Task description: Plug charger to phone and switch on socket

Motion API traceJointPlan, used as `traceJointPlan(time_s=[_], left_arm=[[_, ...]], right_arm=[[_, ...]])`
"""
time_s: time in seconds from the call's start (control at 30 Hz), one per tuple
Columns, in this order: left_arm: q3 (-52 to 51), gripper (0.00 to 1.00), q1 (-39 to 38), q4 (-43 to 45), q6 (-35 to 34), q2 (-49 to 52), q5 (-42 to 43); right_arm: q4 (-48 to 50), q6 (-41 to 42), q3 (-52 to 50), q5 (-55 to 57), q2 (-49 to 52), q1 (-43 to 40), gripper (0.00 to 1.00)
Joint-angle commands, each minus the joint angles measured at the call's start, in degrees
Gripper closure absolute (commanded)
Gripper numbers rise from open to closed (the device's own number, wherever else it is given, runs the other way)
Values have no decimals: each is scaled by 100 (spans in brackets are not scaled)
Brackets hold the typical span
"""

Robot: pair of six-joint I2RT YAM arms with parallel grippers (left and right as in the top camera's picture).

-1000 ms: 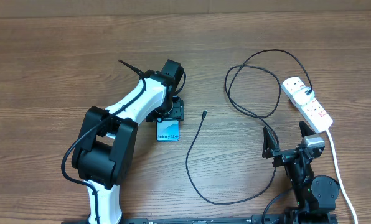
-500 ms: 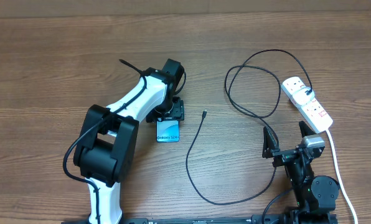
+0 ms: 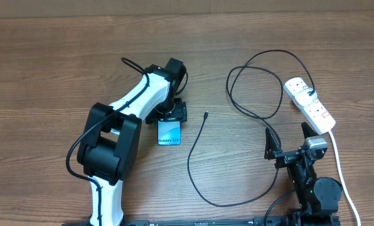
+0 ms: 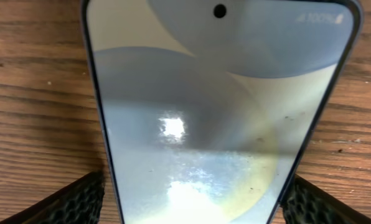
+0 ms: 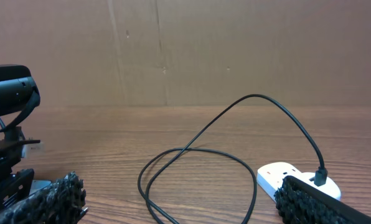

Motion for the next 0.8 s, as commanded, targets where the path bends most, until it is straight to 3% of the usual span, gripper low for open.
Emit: traceJointPlan(time_s=[0.0, 0.17, 0.4, 0.53, 0.7, 0.77], left_arm=[[37, 13, -22, 13, -20, 140, -26], [-116, 2, -24, 50, -20, 140, -39], [-638, 0, -26, 407, -22, 140, 92], [-883, 5, -24, 608, -22, 140, 153], [-970, 19, -24, 695, -24, 140, 131], [-970, 20, -24, 695, -24, 140, 136]], right_arm=[[17, 20, -59, 35, -57, 37, 0], [17, 20, -59, 35, -57, 37, 0], [17, 20, -59, 35, -57, 37, 0], [17, 20, -59, 35, -57, 37, 0], [17, 20, -59, 35, -57, 37, 0], [17, 20, -59, 35, -57, 37, 0]])
